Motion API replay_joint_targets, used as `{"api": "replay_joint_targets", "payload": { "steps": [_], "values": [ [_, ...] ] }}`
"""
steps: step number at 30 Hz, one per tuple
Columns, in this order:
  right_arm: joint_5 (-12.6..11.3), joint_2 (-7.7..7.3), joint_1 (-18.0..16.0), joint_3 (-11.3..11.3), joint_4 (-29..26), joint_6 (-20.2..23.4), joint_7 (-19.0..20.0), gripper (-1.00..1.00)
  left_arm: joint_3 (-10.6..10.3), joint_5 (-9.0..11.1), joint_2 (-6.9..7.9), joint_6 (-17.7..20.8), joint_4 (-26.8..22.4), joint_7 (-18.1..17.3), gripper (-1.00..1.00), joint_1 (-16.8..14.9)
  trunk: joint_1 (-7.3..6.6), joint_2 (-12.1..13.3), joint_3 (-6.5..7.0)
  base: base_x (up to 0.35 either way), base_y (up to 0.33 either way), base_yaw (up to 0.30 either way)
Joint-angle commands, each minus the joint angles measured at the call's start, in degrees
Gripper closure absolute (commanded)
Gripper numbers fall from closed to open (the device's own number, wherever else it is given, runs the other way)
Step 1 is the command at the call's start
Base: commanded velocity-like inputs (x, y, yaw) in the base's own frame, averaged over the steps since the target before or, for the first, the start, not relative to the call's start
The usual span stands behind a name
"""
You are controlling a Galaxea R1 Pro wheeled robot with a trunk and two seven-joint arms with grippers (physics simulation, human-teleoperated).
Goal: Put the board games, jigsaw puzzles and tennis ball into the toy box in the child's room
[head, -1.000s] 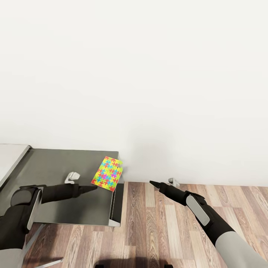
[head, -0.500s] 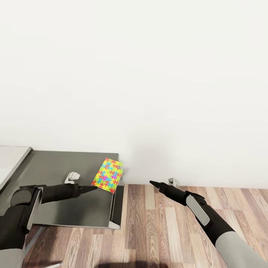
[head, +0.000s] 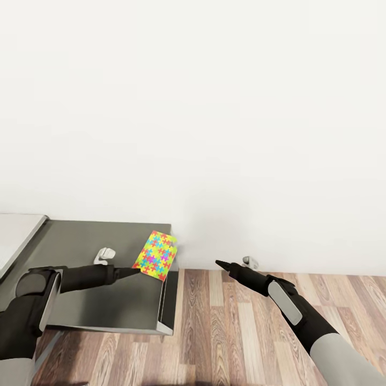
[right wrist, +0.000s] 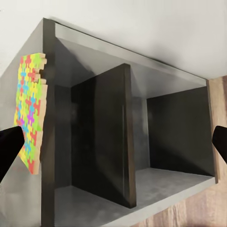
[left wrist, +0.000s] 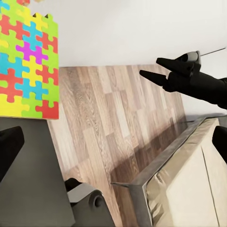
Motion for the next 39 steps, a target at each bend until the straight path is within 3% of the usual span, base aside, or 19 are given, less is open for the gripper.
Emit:
{"api": "replay_joint_targets", "payload": {
  "steps": [1,39],
  "values": [
    [-0.4,-0.06,0.0,0.1,0.0,0.2,0.0,-1.00,0.1,-0.4,-0.01,0.6,0.0,-0.4,-1.00,0.0,0.03,-0.1,0.01,0.000,0.000,0.000],
    [-0.3,0.03,-0.1,0.1,0.0,0.1,-0.2,-1.00,0.0,-0.4,-0.10,0.6,0.0,-0.4,-1.00,0.0,0.03,-0.1,3.59,0.000,0.000,0.000]
  ]
}}
